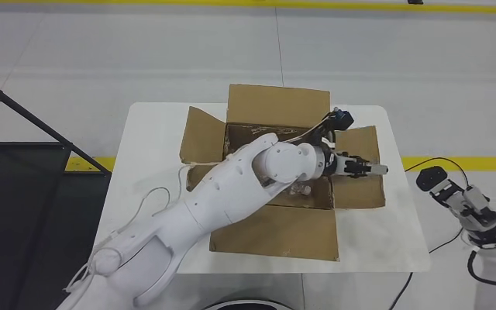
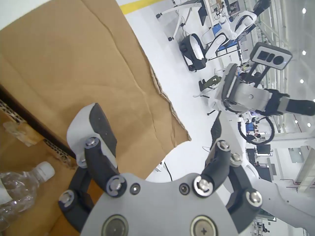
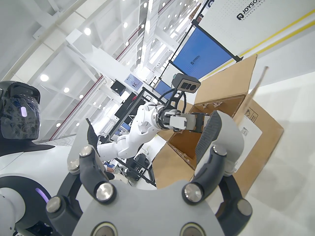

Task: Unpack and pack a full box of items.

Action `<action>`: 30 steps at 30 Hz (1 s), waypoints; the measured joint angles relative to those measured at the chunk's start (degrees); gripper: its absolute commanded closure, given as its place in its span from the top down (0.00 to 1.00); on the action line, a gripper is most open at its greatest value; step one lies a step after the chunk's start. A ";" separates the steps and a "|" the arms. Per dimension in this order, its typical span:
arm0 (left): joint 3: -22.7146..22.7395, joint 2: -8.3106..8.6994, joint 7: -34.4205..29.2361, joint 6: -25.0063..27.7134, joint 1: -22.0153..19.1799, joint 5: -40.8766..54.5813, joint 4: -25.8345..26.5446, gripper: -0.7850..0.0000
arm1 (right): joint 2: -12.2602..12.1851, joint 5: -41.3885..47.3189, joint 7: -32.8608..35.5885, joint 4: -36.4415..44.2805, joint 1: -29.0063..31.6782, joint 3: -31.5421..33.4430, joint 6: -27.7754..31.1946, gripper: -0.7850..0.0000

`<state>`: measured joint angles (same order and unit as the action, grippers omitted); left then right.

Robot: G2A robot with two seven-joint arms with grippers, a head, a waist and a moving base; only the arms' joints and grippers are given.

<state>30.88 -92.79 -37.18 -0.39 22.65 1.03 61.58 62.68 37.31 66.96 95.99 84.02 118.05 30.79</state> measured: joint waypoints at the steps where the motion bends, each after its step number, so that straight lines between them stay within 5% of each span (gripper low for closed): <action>1: -0.21 -0.36 -0.21 -0.06 -0.23 0.29 -0.83 1.00 | -0.05 -0.05 0.03 -0.02 -0.11 -0.19 -0.04 1.00; 9: -0.90 -2.75 -1.24 1.14 -1.77 1.22 -5.29 1.00 | -0.46 -0.94 -0.41 0.33 -0.61 -1.23 -0.35 1.00; 16: 1.87 -2.38 -1.03 2.05 -1.35 -0.65 -2.15 1.00 | -0.84 -2.30 -2.14 2.33 -0.50 -1.04 -1.74 1.00; 22: 9.41 1.17 -2.37 -0.68 3.05 -5.55 9.33 1.00 | -1.28 -5.46 -3.44 6.38 -1.18 -1.79 -4.36 1.00; 30: 27.00 8.01 -7.55 -6.92 20.02 -16.72 36.34 1.00 | -2.59 -11.32 -3.61 11.90 -6.30 -2.86 -13.16 1.00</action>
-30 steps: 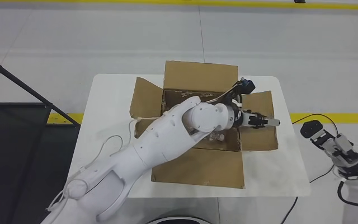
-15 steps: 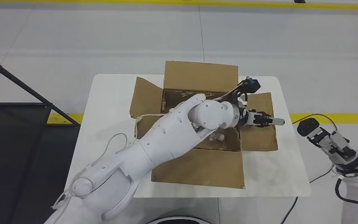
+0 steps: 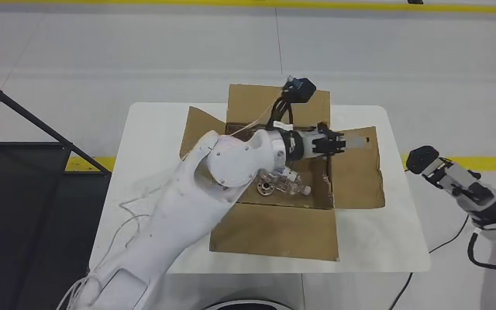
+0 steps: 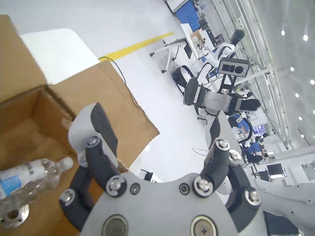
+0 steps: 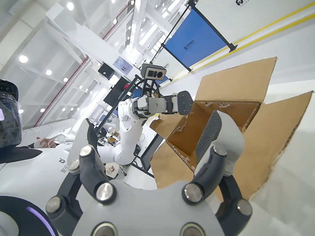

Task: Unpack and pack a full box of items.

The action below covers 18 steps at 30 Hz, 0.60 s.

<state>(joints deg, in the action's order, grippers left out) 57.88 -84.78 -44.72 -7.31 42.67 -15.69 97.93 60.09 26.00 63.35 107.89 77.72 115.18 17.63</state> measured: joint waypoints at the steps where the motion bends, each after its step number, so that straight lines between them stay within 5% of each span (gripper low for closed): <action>1: 2.03 0.57 -0.48 -0.27 2.22 -0.88 3.00 1.00 | -0.17 -1.01 0.11 0.69 -0.80 -0.53 -1.22 1.00; 8: 17.59 3.72 -1.78 1.06 19.43 -2.77 21.89 1.00 | -1.35 -13.05 -0.31 4.81 -7.91 -8.56 -11.43 1.00; 14: 29.03 5.11 -1.35 6.15 31.04 1.18 30.86 1.00 | -1.56 -16.66 -2.28 5.35 -11.45 -13.50 -15.57 1.00; 18: 30.45 5.24 -1.64 7.40 32.72 1.80 32.22 1.00 | -1.56 -16.61 -2.10 5.34 -11.37 -13.34 -15.47 1.00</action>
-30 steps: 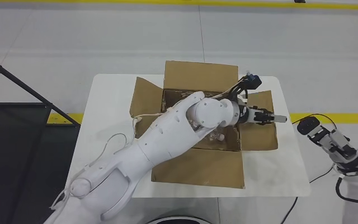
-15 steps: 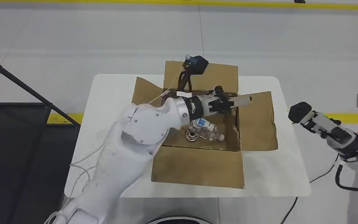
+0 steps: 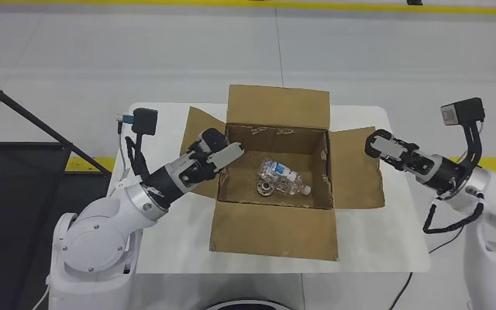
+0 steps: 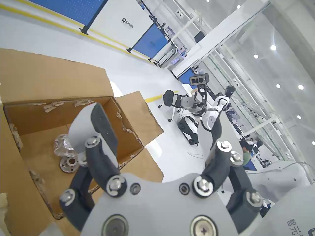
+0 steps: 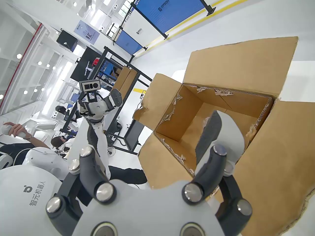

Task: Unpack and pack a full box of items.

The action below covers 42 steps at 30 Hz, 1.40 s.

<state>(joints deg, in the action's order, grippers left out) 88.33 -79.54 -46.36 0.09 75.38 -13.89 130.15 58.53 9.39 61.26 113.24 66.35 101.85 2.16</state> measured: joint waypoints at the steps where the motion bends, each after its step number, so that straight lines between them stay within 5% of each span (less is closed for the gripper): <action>1: -0.08 -0.01 0.00 -0.08 -0.12 -0.03 -0.10 1.00 | 0.00 0.00 0.00 0.00 0.00 0.00 0.00 1.00; 7: -0.11 -0.01 0.02 -0.11 -0.16 -0.05 -0.14 1.00 | -0.05 -1.01 -0.41 0.81 0.12 -0.79 -0.36 1.00; 10: -0.11 -0.01 0.02 -0.11 -0.16 -0.05 -0.14 1.00 | -0.26 -8.18 -1.73 2.66 -1.49 -5.19 -4.33 1.00; 21: -0.11 -0.01 0.02 -0.11 -0.16 -0.05 -0.14 1.00 | 0.40 -29.91 -1.46 -8.71 -18.76 -26.04 -17.27 1.00; 42: -0.11 -0.01 0.02 -0.11 -0.16 -0.05 -0.14 1.00 | -1.92 -29.75 3.82 -7.65 -9.89 -16.57 -24.71 1.00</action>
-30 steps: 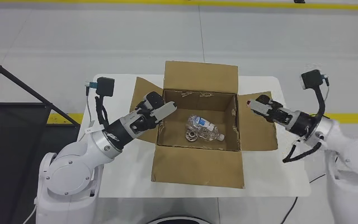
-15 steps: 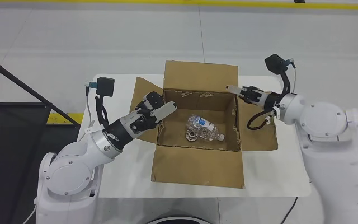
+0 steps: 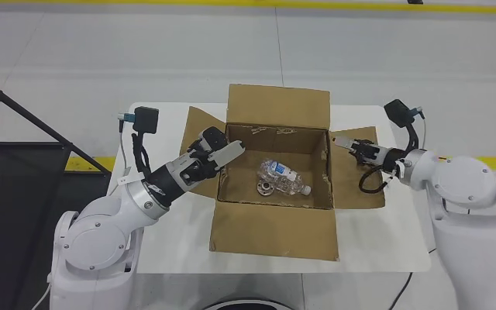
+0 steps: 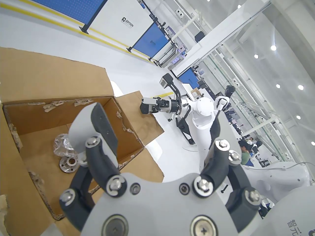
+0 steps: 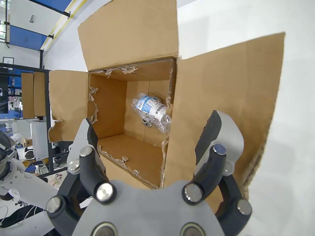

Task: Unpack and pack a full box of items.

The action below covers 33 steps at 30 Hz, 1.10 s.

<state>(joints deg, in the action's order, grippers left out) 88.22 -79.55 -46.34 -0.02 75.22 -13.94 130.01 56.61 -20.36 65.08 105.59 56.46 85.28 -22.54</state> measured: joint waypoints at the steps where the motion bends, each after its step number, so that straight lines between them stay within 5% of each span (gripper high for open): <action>1: 0.00 0.00 0.00 0.00 0.00 0.00 0.00 1.00 | -0.04 0.18 -0.13 -0.28 0.34 0.15 -0.08 1.00; 13: 0.00 0.00 0.00 0.00 0.00 0.00 0.00 1.00 | -0.02 3.81 -2.22 -5.16 1.63 -2.06 2.49 1.00; 33: 0.00 0.00 0.00 0.00 0.00 0.00 0.00 1.00 | 1.24 7.26 -4.86 -10.70 -5.25 -12.01 6.62 1.00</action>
<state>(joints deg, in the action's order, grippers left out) 88.22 -79.55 -46.34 -0.02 75.22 -13.94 130.01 57.85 -13.10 60.21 94.88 51.21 73.28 -15.93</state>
